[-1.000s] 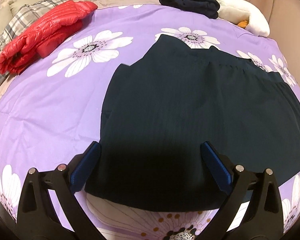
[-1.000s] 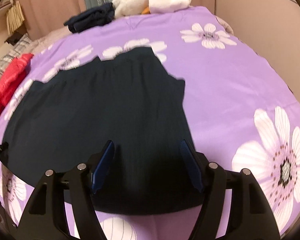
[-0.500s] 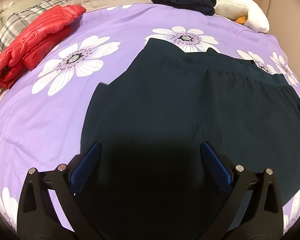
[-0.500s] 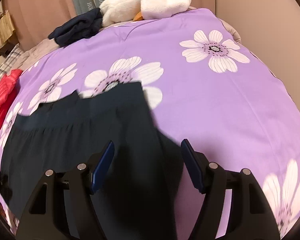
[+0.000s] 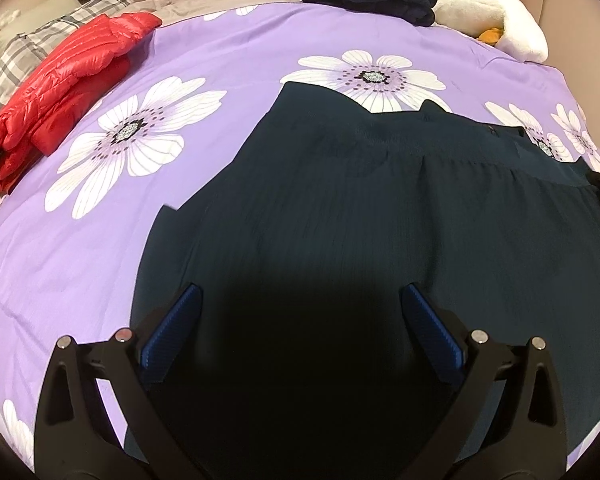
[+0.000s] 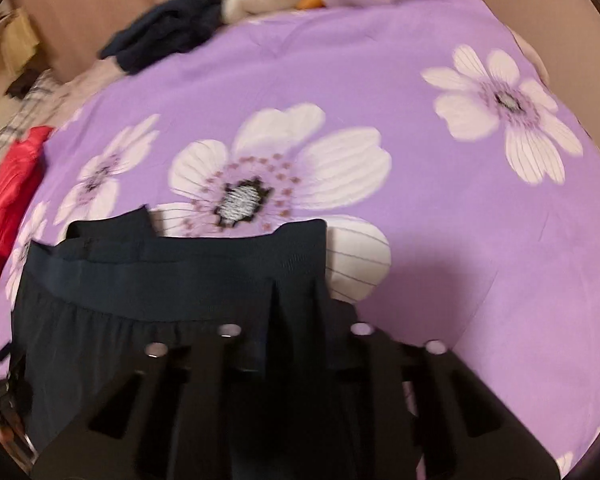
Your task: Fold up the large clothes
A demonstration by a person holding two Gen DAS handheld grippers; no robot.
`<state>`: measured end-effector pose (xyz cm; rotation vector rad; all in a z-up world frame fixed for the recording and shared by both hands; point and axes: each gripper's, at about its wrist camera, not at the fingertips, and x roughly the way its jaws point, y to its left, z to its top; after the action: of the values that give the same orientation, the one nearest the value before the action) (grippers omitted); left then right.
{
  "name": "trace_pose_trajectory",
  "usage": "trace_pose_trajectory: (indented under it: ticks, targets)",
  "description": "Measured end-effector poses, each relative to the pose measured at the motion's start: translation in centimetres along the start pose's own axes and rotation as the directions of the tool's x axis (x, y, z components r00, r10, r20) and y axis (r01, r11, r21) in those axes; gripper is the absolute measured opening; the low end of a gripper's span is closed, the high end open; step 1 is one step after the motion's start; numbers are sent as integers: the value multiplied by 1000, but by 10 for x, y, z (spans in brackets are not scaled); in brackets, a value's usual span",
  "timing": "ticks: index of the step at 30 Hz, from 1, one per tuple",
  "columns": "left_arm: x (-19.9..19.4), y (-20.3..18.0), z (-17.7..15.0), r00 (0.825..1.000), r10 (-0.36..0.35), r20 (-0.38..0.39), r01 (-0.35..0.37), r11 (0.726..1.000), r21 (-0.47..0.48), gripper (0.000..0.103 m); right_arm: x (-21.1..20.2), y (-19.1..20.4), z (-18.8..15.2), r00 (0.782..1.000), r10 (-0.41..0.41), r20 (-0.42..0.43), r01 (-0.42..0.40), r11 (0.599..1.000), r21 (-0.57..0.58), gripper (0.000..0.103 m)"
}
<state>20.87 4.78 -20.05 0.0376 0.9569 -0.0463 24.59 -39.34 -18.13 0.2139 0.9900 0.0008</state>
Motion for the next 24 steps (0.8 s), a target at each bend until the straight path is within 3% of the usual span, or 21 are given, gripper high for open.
trace_pose_trajectory:
  ticks: [3, 6, 8, 11, 15, 17, 19, 21, 24]
  targets:
    - [6, -4, 5, 1000, 2, 5, -2, 1000, 3, 101, -14, 4, 1, 997, -35, 75, 37, 999, -31, 13]
    - [14, -12, 14, 1000, 3, 2, -3, 1000, 23, 101, -22, -6, 7, 988, -80, 129, 79, 997, 20, 13]
    - [21, -15, 21, 1000, 0, -18, 0, 1000, 31, 101, -10, -12, 8, 990, -114, 82, 111, 993, 37, 13]
    - [22, -13, 28, 1000, -12, -25, 12, 999, 34, 101, 9, -1, 2, 981, -195, 8, 195, 980, -27, 15]
    - [12, -1, 41, 998, -58, 9, 58, 998, 3, 101, -15, 15, 7, 969, -234, 81, 238, 970, -50, 30]
    - [14, 8, 51, 997, -79, 18, 79, 996, -44, 101, -39, 26, 9, 965, -208, 159, 222, 972, -75, 36]
    - [22, 11, 61, 995, -100, 16, 101, 992, -78, 101, -48, 33, 8, 970, -165, 176, 183, 979, -89, 37]
    - [34, 7, 69, 995, -102, 4, 102, 992, -74, 101, -45, 45, 3, 982, -110, 154, 130, 984, -124, 37]
    - [63, -1, 80, 996, -67, -56, 64, 996, -57, 93, -26, 65, -10, 992, -98, 84, 114, 971, -209, 37]
